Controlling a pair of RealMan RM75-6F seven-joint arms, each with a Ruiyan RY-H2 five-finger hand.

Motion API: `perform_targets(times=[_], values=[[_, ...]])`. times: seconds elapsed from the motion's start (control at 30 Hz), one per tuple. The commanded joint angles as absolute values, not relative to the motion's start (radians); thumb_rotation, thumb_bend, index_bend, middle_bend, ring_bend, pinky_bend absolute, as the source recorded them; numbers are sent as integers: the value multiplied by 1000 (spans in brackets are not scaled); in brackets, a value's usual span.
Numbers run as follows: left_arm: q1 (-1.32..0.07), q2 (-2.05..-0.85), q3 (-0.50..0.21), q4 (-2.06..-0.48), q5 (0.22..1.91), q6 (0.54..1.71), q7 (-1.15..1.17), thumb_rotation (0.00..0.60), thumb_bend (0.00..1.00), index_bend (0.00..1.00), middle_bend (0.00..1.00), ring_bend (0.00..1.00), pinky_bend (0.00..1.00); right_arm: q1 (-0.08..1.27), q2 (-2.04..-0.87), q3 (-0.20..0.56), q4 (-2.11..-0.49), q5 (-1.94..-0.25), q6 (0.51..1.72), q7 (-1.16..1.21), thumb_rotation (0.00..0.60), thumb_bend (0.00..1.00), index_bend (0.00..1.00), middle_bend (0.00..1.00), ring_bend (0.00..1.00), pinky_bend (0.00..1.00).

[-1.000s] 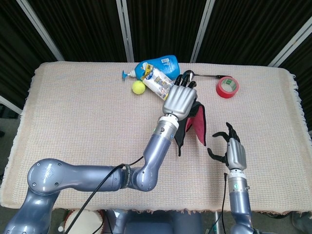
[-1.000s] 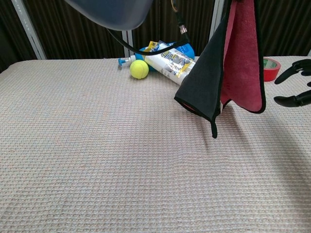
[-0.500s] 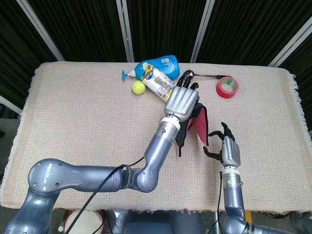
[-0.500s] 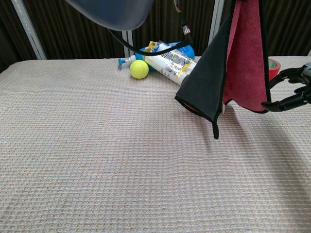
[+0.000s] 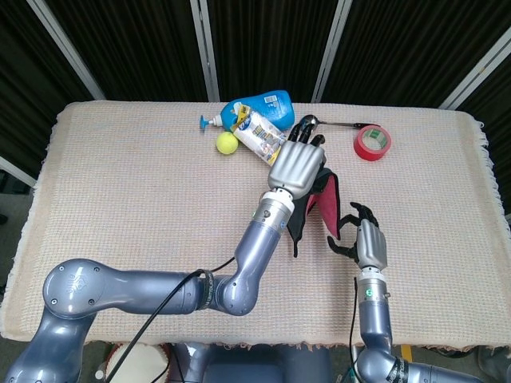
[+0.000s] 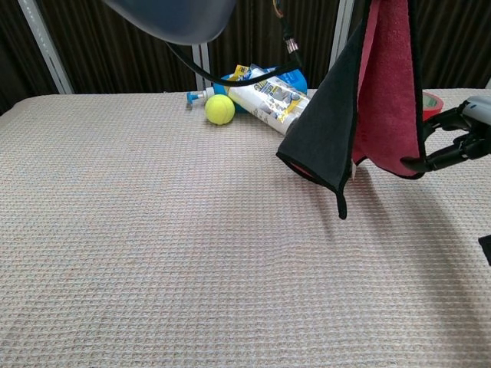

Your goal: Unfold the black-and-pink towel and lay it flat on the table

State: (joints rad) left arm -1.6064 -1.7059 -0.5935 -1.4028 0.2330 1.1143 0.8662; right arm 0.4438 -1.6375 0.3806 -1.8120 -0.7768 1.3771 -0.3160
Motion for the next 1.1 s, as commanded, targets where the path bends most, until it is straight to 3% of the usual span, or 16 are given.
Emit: perform_targets(times=[0.03, 0.6, 0.7, 0.87, 1.1], values=[[-1606, -1705, -593, -1404, 233, 1113, 863, 600, 528, 738, 187, 0, 35, 453, -1648, 389, -1799, -773, 1380, -322, 600, 311, 634, 211, 109, 118], [-1608, -1699, -584, -1406, 235, 1113, 855, 600, 528, 739, 187, 0, 35, 453, -1653, 386, -1764, -765, 1359, -296, 600, 336, 717, 268, 150, 118], [-1608, -1697, -583, -1408, 235, 1114, 854, 600, 528, 739, 187, 0, 35, 452, -1650, 387, -1763, -768, 1358, -293, 600, 377, 734, 280, 160, 118], [-1603, -1693, -575, -1414, 237, 1116, 854, 600, 528, 739, 187, 0, 35, 446, -1640, 389, -1762, -773, 1358, -280, 600, 529, 742, 285, 165, 118], [-1594, -1686, -566, -1422, 237, 1118, 852, 600, 528, 739, 187, 0, 35, 434, -1619, 383, -1774, -784, 1347, -259, 600, 605, 742, 285, 165, 118]])
